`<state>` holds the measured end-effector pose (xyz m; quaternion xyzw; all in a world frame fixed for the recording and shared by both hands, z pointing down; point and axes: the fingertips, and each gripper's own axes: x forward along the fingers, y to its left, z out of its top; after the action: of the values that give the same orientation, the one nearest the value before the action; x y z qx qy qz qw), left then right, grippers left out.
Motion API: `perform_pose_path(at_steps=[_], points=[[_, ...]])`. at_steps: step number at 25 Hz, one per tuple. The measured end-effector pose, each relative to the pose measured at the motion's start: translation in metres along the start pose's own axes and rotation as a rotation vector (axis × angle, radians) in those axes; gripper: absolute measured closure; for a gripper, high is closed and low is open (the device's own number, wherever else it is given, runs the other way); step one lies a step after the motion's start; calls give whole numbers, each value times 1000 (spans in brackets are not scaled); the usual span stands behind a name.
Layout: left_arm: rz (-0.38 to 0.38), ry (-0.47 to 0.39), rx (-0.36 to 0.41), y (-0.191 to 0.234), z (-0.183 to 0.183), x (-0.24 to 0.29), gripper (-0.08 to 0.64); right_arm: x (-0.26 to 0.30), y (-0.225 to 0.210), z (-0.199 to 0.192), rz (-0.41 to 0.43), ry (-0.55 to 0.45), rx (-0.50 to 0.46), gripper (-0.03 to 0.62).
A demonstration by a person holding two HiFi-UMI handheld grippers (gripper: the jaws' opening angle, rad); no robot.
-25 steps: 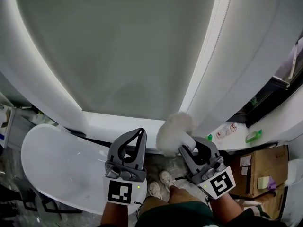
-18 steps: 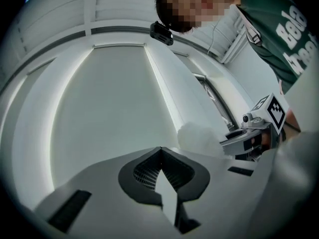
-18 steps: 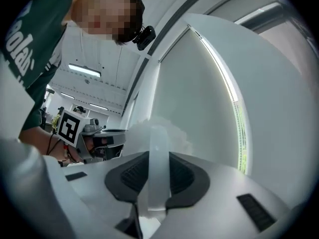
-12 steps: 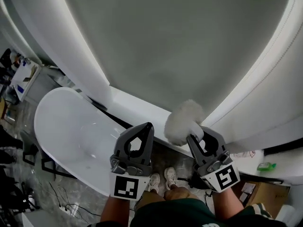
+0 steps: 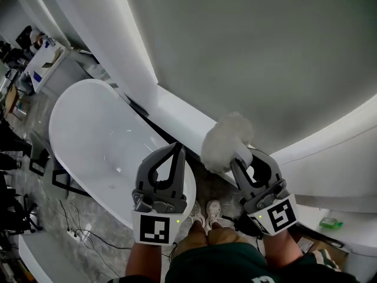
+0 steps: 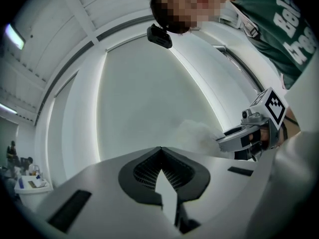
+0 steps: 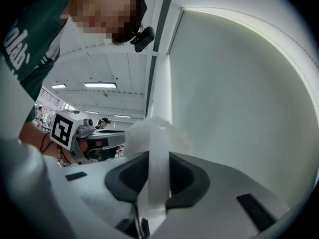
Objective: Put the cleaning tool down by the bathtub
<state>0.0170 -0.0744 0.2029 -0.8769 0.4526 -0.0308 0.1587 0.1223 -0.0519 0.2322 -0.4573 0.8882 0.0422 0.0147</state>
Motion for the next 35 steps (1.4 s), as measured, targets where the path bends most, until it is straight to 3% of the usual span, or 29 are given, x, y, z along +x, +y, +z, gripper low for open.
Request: perform_pose_path(at_steps=[9, 15, 24, 30, 35], points=[[-7, -18, -18, 27, -64, 9, 555, 57, 13, -68, 13, 161, -16, 497], [44, -20, -46, 58, -114, 12, 555, 92, 19, -119, 43, 271, -50, 497], [57, 42, -71, 73, -152, 13, 555, 129, 11, -162, 28, 334, -14, 497], [163, 82, -131, 82, -169, 29, 555, 152, -16, -215, 63, 405, -4, 497], [217, 115, -151, 84, -191, 49, 555, 169, -39, -270, 80, 463, 71, 497]])
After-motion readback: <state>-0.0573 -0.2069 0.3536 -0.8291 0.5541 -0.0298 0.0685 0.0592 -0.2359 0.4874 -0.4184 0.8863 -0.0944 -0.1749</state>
